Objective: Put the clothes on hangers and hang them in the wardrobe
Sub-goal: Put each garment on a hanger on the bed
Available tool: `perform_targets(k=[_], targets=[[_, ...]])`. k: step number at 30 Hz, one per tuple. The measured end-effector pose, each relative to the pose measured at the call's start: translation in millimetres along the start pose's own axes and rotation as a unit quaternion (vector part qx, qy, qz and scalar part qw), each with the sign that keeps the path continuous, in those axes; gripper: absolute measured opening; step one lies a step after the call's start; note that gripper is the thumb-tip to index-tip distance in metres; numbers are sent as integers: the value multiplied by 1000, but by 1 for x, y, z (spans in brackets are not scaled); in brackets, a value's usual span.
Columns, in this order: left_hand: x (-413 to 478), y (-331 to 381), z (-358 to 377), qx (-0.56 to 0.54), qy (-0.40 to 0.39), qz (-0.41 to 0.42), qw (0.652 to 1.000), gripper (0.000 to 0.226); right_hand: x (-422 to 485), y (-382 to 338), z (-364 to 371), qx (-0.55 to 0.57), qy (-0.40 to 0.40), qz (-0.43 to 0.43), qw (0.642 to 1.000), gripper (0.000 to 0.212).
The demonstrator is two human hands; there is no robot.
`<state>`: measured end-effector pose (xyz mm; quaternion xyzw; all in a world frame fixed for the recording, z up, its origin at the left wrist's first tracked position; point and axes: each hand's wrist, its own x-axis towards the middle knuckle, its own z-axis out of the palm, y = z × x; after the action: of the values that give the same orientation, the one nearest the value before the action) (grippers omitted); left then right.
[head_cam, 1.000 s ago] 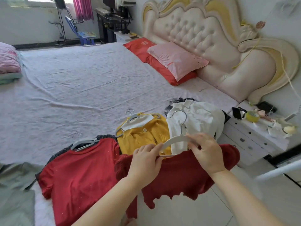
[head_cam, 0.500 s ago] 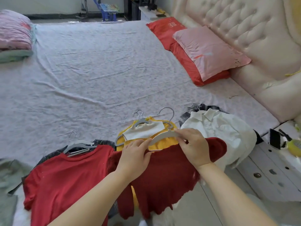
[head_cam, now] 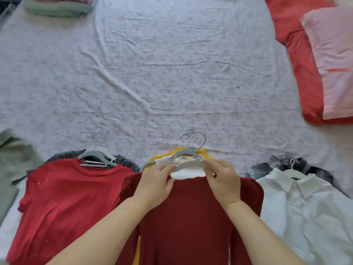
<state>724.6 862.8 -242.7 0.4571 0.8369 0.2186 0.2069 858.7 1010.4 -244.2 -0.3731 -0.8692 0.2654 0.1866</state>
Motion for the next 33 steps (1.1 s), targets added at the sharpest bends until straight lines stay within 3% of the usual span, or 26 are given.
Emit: perform_targets(k=[4, 9, 14, 24, 33], targets=[[27, -24, 26, 17, -20, -35, 999, 46, 27, 28, 40, -18, -61, 31, 998, 30], [38, -50, 51, 69, -66, -100, 990, 55, 47, 54, 84, -89, -193, 91, 973, 44], [35, -61, 52, 106, -78, -127, 983, 50, 33, 44, 99, -76, -286, 67, 953, 44], [9, -50, -15, 132, -47, -138, 980, 49, 8, -33, 74, -118, -331, -31, 936, 50], [-92, -65, -104, 170, -6, -193, 966, 56, -18, -133, 55, -123, -323, -122, 931, 46]])
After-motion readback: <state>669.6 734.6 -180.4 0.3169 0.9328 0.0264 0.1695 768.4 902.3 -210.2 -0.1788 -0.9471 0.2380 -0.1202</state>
